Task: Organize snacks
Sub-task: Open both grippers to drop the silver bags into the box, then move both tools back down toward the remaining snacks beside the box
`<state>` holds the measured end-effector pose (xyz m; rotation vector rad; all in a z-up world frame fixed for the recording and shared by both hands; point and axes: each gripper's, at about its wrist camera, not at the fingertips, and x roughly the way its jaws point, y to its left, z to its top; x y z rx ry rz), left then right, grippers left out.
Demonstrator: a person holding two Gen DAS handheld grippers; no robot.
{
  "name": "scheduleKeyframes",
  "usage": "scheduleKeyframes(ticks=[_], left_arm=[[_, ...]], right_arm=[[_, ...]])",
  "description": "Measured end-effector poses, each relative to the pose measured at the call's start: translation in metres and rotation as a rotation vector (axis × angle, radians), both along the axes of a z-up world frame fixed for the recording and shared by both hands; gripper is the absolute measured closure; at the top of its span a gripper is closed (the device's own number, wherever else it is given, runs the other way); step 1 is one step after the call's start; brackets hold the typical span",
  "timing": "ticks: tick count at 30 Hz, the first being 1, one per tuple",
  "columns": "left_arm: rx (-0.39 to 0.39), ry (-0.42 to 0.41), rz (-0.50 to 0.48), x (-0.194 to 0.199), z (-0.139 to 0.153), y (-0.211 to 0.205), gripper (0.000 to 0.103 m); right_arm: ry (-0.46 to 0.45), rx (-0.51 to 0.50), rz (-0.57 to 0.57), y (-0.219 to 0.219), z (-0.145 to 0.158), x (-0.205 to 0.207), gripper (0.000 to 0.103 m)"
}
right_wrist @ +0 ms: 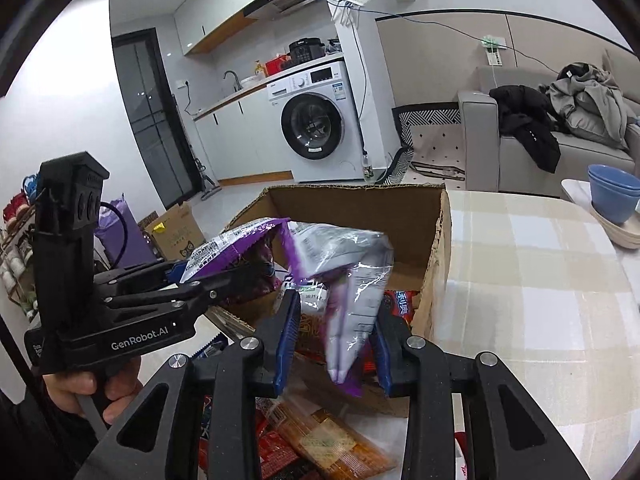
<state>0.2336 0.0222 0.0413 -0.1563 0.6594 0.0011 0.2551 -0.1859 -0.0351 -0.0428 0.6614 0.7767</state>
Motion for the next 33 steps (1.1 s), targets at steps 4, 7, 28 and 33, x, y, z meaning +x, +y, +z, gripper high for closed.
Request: scheduleKeyframes(ticks=[4,7,28,33], left_arm=[[0.011,0.028,-0.004,0.002,-0.002,-0.004,0.062],[0.0,0.048,-0.009,-0.001,-0.003,-0.003,0.062],[0.014,0.012,-0.058,-0.043,0.017,-0.018,0.001],[0.026,-0.002,-0.022,-0.068,0.021,-0.019,0.001]], right_arm=[[-0.005,-0.023,0.002,0.001,-0.001,0.002,0.069],[-0.001,-0.019,0.009,0.001,-0.001,0.002,0.069],[-0.074,0.03,0.009,-0.019,0.018,-0.018,0.013],[-0.094,0.014,-0.023,-0.033,0.02,-0.035,0.002]])
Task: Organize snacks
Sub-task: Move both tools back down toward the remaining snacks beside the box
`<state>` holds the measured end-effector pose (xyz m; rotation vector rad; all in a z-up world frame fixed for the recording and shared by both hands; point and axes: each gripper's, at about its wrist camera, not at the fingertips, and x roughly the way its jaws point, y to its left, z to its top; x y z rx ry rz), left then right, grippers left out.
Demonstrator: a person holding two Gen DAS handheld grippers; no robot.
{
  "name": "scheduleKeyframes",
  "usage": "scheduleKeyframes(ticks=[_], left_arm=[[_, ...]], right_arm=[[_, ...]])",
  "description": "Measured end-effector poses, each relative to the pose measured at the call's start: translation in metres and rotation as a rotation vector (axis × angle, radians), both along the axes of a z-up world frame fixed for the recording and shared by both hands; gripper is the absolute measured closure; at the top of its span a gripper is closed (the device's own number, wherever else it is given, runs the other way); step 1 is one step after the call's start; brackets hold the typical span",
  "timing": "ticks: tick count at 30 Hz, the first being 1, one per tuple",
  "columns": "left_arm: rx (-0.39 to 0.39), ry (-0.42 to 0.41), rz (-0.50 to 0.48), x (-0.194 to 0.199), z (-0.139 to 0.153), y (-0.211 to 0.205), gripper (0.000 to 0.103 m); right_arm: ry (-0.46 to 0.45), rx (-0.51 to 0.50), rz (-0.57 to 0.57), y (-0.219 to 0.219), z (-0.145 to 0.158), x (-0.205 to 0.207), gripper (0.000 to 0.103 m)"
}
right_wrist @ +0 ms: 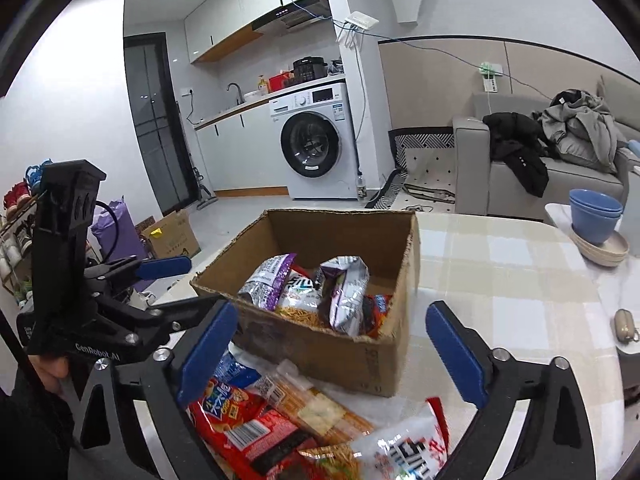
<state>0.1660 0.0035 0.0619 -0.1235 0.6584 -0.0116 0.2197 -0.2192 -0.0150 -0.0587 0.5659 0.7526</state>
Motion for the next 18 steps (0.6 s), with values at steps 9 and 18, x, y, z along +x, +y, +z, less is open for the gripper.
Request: scheduleKeyframes(ticks=[9,18], left_arm=[[-0.024,-0.026,0.041,-0.061,-0.005,0.017,0.001],[-0.006,-0.031,0.08,-0.096,-0.019,0.022,0.001]], right_arm=[[-0.023,-0.018,-0.031,-0.031,-0.011,-0.039,0.001],[-0.024,-0.006,-0.047,-0.045,-0.017,-0.059,0.001]])
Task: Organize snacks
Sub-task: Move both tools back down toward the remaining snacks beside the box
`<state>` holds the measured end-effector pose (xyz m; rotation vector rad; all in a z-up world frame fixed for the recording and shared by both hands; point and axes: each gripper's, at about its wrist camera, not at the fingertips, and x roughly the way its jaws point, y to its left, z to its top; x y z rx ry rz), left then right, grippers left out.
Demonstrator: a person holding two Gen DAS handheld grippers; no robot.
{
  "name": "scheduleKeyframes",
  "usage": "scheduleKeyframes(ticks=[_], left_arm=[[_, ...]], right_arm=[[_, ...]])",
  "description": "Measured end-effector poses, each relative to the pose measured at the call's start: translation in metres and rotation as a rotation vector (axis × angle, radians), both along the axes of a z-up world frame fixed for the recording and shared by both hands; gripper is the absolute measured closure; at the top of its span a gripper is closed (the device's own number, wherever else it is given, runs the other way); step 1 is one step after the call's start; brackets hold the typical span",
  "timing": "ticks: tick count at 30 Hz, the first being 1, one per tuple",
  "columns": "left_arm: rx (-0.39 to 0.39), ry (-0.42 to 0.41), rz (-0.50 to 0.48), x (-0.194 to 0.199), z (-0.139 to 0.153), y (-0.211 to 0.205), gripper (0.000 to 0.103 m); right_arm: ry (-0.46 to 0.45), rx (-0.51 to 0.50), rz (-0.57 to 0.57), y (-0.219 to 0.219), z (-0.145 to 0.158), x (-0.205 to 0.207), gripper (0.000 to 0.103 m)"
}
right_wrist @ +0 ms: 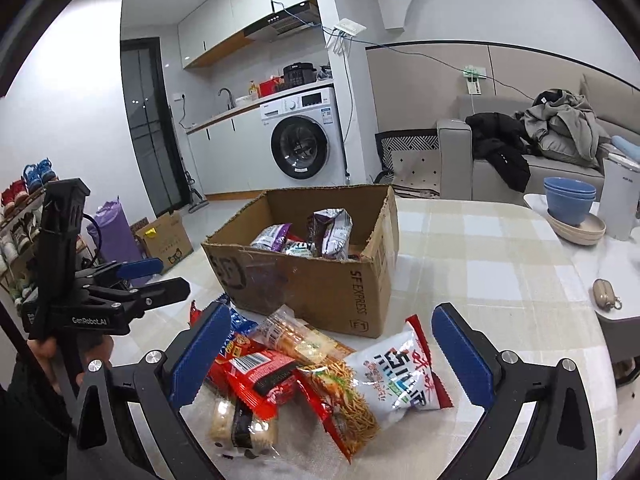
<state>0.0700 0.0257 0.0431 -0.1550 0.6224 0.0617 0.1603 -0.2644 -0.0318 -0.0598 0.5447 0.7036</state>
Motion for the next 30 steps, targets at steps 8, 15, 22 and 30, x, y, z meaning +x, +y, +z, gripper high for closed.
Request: scheduleKeyframes(ticks=[8,15,22,30], left_arm=[[0.077,-0.026,0.014,-0.009,-0.002,-0.006,0.001],[0.104,-0.052,0.012,-0.014,-0.002,-0.006,0.001],[0.105,-0.032,-0.006,-0.006,-0.012,-0.007,0.001],[0.109,-0.021,-0.011,-0.001,-0.025,-0.009,0.001]], right_arm=[[-0.023,-0.026,-0.016,-0.005,0.0,-0.003,0.001],[-0.03,-0.054,-0.02,-0.008,-0.002,-0.002,0.001],[-0.006,-0.08,-0.011,-0.01,-0.009,0.004,0.001],[0.02,-0.099,-0.017,-0.013,-0.021,0.01,0.001]])
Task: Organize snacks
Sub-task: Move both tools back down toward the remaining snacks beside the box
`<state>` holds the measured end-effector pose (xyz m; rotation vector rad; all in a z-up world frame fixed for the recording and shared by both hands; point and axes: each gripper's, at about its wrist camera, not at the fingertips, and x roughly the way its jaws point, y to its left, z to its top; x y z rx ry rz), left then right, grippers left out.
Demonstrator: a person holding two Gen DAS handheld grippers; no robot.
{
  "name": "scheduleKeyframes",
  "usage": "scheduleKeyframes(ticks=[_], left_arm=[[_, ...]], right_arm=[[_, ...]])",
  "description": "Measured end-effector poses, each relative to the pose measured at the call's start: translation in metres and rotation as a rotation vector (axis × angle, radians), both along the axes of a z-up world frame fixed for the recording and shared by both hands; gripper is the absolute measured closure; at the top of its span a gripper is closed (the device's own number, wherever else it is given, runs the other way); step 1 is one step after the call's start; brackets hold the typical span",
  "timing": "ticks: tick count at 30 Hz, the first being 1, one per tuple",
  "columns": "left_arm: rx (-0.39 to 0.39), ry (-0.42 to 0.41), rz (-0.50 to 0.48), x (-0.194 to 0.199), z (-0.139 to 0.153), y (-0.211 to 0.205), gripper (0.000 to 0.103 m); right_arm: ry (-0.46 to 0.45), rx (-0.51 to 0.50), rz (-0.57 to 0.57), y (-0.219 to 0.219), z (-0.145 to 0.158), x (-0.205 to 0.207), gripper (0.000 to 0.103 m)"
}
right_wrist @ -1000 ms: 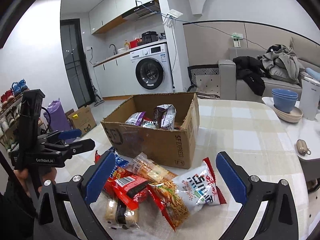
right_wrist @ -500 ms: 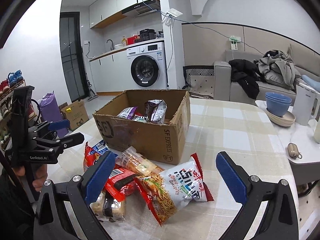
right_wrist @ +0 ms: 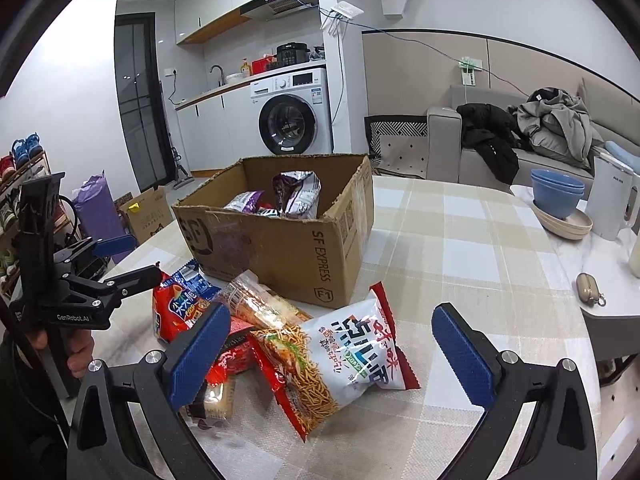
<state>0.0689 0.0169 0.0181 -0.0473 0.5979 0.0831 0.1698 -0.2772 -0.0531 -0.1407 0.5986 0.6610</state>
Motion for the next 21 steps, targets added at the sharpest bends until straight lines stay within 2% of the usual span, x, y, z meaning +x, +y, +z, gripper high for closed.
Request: scheduleKeyframes(ticks=[7,21], left_arm=[[-0.007,0.005,-0.016,0.002,-0.009,-0.003,0.001],[-0.03,0.006,-0.027,0.002,-0.016,-0.007,0.001]], right_arm=[[0.002,-0.042,0.001,0.002,-0.009,0.002,0.001],[0.065,-0.113,0.014,0.008,-0.032,0.013,0.001]])
